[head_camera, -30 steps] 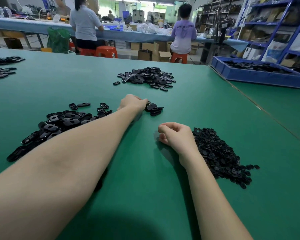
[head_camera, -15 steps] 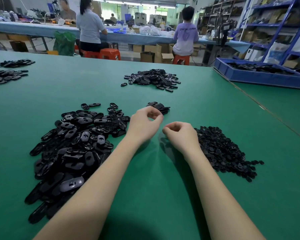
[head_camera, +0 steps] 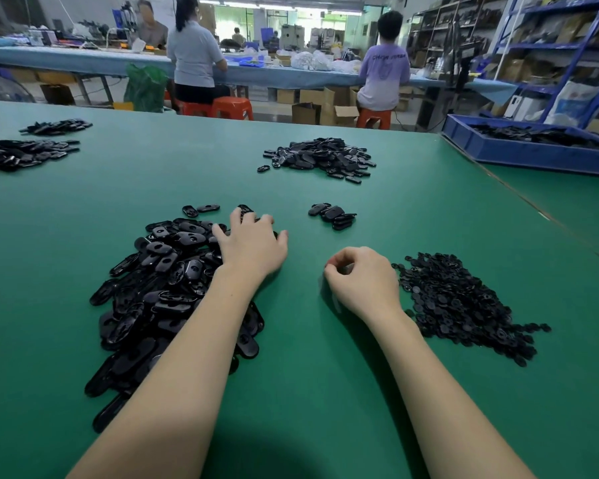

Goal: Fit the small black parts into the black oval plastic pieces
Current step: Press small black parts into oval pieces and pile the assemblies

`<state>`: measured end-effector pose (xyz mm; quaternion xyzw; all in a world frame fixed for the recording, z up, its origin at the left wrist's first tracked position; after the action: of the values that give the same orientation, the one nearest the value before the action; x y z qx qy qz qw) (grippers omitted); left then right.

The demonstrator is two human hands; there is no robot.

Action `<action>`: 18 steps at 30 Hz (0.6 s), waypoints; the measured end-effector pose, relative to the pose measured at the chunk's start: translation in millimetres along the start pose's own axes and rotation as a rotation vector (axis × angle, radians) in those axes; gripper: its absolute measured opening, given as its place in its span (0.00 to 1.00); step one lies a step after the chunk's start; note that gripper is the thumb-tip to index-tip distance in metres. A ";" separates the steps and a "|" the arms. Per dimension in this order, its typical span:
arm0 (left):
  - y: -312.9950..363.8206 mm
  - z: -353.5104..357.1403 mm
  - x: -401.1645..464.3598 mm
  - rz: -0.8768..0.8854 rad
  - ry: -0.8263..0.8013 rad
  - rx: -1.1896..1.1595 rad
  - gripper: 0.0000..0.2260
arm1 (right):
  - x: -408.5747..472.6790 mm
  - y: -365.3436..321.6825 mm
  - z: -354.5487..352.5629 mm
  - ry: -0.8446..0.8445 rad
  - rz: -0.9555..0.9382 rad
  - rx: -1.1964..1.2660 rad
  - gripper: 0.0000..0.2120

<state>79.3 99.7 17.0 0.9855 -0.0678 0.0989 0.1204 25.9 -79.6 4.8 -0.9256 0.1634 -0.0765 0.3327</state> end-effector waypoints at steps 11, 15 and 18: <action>-0.4 6.6 1.4 -0.020 -0.014 0.036 0.25 | 3.3 2.9 4.5 -0.011 -0.016 0.031 0.05; 0.0 8.9 0.2 -0.038 0.024 0.021 0.24 | 2.5 2.2 5.9 -0.013 -0.027 0.025 0.05; 0.9 8.8 -0.7 -0.038 0.022 0.044 0.25 | 2.1 2.5 5.6 -0.013 -0.042 0.031 0.05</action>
<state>80.1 96.7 8.7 0.9878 -0.0456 0.1090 0.1011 28.6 -78.9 -1.1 -0.9241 0.1404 -0.0799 0.3463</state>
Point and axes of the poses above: each hand's wrist, its own x-axis towards the middle knuckle, its own z-axis out of the palm, y = z × x, the point moved 3 cm from there along x, towards the middle knuckle, and after that the axes turned 13 degrees about z, right-handed, at the moved point
